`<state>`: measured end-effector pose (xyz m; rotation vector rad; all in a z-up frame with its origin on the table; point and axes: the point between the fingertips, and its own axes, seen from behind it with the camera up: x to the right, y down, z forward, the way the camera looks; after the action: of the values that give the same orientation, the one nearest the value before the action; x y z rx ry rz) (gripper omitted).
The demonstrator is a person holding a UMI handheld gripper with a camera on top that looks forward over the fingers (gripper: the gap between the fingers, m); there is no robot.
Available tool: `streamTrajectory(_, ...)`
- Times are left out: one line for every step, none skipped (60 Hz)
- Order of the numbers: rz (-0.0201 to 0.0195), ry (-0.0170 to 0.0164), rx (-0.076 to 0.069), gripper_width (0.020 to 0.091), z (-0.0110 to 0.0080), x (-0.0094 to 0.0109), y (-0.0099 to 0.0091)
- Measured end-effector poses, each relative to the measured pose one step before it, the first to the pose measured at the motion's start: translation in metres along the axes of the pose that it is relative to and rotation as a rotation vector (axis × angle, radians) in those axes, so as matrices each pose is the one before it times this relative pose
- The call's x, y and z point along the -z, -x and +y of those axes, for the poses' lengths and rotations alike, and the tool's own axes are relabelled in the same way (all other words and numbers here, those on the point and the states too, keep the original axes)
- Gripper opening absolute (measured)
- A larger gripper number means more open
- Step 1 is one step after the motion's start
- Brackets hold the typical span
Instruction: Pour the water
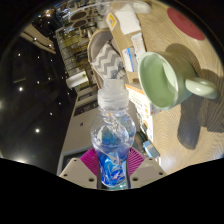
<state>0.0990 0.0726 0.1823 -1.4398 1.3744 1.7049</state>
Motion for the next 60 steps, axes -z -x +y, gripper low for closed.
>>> streamTrajectory(0.01369, 0.00170, 0.0391, 0.0317, -0.00018, 0.00139, 0.00158)
streamTrajectory(0.01551, -0.00013, 0.0436, 0.0318, -0.00060, 0.00178, 0.00167)
streamTrajectory(0.01746, -0.00078, 0.0487, 0.0317, -0.00103, 0.00180, 0.00136)
streamTrajectory(0.01095, 0.00234, 0.0505, 0.0318, -0.00213, 0.00865, 0.00210)
streamTrajectory(0.01772, -0.00100, 0.0564, 0.0319, -0.00199, 0.00190, 0.00210)
streamTrajectory(0.01624, -0.00181, 0.0588, 0.0319, -0.00257, 0.00213, 0.00218)
streamTrajectory(0.01660, -0.00366, 0.0622, 0.0319, -0.00258, 0.00258, 0.00203)
streamTrajectory(0.01334, -0.00715, 0.0609, 0.0318, -0.00092, 0.00935, 0.00222)
streamTrajectory(0.02385, -0.01018, 0.0679, 0.0317, -0.00464, -0.00641, 0.00182)
streamTrajectory(0.01386, -0.01026, 0.0633, 0.0317, -0.00535, 0.00246, 0.00252)
streamTrajectory(0.01119, -0.01061, 0.0614, 0.0320, -0.00568, 0.00324, 0.00311)
streamTrajectory(0.00918, -0.01047, 0.0591, 0.0319, -0.00565, 0.00338, 0.00324)
streamTrajectory(0.00925, -0.01121, 0.0575, 0.0321, -0.00577, 0.00394, 0.00331)
streamTrajectory(0.01000, -0.01249, 0.0557, 0.0321, -0.00620, 0.00357, 0.00217)
streamTrajectory(0.00558, -0.01278, 0.0528, 0.0322, -0.00825, 0.00864, 0.00177)
streamTrajectory(0.00820, -0.01488, 0.0512, 0.0321, -0.00911, 0.00860, 0.00019)
streamTrajectory(0.01762, -0.01436, 0.0515, 0.0321, -0.00324, -0.00169, -0.00096)
streamTrajectory(0.01439, -0.01445, 0.0534, 0.0322, -0.00704, 0.00301, -0.00020)
streamTrajectory(0.01473, -0.01510, 0.0544, 0.0322, -0.00616, 0.00354, -0.00104)
streamTrajectory(0.01568, -0.01488, 0.0529, 0.0323, -0.00655, 0.00353, -0.00181)
streamTrajectory(0.01644, -0.01292, 0.0516, 0.0323, -0.00579, 0.00336, -0.00261)
streamTrajectory(0.01656, -0.01105, 0.0491, 0.0323, -0.00491, 0.00303, -0.00313)
streamTrajectory(0.01730, -0.00906, 0.0471, 0.0324, -0.00390, 0.00250, -0.00433)
streamTrajectory(0.01011, -0.01038, 0.0441, 0.0322, -0.01012, 0.01186, -0.00757)
streamTrajectory(0.01859, -0.00845, 0.0401, 0.0323, 0.00324, -0.00497, -0.00677)
streamTrajectory(0.01694, -0.00706, 0.0392, 0.0323, -0.00185, 0.00213, -0.00517)
streamTrajectory(0.01661, -0.00641, 0.0367, 0.0323, -0.00150, 0.00201, -0.00540)
streamTrajectory(0.01740, -0.00505, 0.0347, 0.0322, -0.00061, 0.00148, -0.00574)
streamTrajectory(0.01732, -0.00383, 0.0324, 0.0322, 0.00014, 0.00121, -0.00633)
streamTrajectory(0.01682, -0.00199, 0.0303, 0.0321, 0.00104, 0.00112, -0.00640)
streamTrajectory(0.01617, -0.00073, 0.0279, 0.0321, 0.00226, 0.00104, -0.00658)
streamTrajectory(0.01305, 0.00214, 0.0259, 0.0322, -0.00126, 0.00704, -0.00752)
streamTrajectory(0.01385, 0.00421, 0.0235, 0.0322, 0.00374, -0.00066, -0.00694)
streamTrajectory(0.01269, 0.00425, 0.0219, 0.0326, 0.00407, -0.00077, -0.00621)
streamTrajectory(0.01306, 0.00305, 0.0205, 0.0326, 0.00440, -0.00109, -0.00597)
streamTrajectory(0.01271, 0.00338, 0.0198, 0.0325, 0.00464, -0.00071, -0.00658)
streamTrajectory(0.01287, 0.00395, 0.0165, 0.0325, 0.00500, -0.00082, -0.00650)
streamTrajectory(0.01141, 0.00516, 0.0135, 0.0325, 0.00522, -0.00088, -0.00594)
streamTrajectory(0.01040, 0.00593, 0.0109, 0.0325, 0.00535, -0.00107, -0.00529)
streamTrajectory(0.01136, 0.00180, 0.0108, 0.0325, 0.00751, 0.00348, -0.00243)
streamTrajectory(0.00716, 0.00618, 0.0040, 0.0325, 0.00319, -0.00071, -0.00836)
streamTrajectory(0.00679, 0.00732, 0.0045, 0.0325, 0.00528, -0.00163, -0.00485)
streamTrajectory(0.00448, 0.00753, 0.0038, 0.0326, 0.00504, -0.00201, -0.00407)
streamTrajectory(0.00489, 0.00644, 0.0033, 0.0326, 0.00518, -0.00173, -0.00384)
streamTrajectory(0.00658, 0.00343, 0.0033, 0.0327, 0.00705, -0.00285, -0.00324)
streamTrajectory(0.00531, 0.00568, 0.0040, 0.0325, 0.00489, 0.00003, -0.00425)
streamTrajectory(0.00410, 0.00574, 0.0041, 0.0324, 0.00474, -0.00182, -0.00338)
streamTrajectory(0.00380, 0.00467, 0.0050, 0.0325, 0.00417, -0.00149, -0.00322)
streamTrajectory(0.00455, 0.00277, 0.0056, 0.0325, 0.00379, -0.00131, -0.00359)
streamTrajectory(0.00501, 0.00191, 0.0052, 0.0326, 0.00344, -0.00123, -0.00344)
streamTrajectory(0.00454, 0.00280, 0.0038, 0.0326, 0.00573, -0.00506, -0.00067)
streamTrajectory(0.00212, 0.00388, 0.0041, 0.0325, 0.00464, 0.00064, -0.00308)
streamTrajectory(0.00133, 0.00425, 0.0044, 0.0324, 0.00368, -0.00055, -0.00182)
streamTrajectory(0.00093, 0.00232, 0.0038, 0.0324, 0.00334, -0.00070, -0.00165)
streamTrajectory(0.00213, -0.00024, 0.0022, 0.0324, 0.00272, -0.00085, -0.00208)
streamTrajectory(0.00234, -0.00114, 0.0002, 0.0324, 0.00237, -0.00093, -0.00179)
streamTrajectory(0.00185, -0.00014, -0.0003, 0.0324, 0.00265, -0.00082, -0.00157)
streamTrajectory(0.00030, 0.00259, 0.0005, 0.0324, 0.00392, -0.00604, 0.00094)
streamTrajectory(0.00002, 0.00245, 0.0002, 0.0324, 0.00353, -0.00081, -0.00007)
streamTrajectory(0.00190, 0.00360, -0.0007, 0.0330, 0.00321, 0.00161, -0.00178)
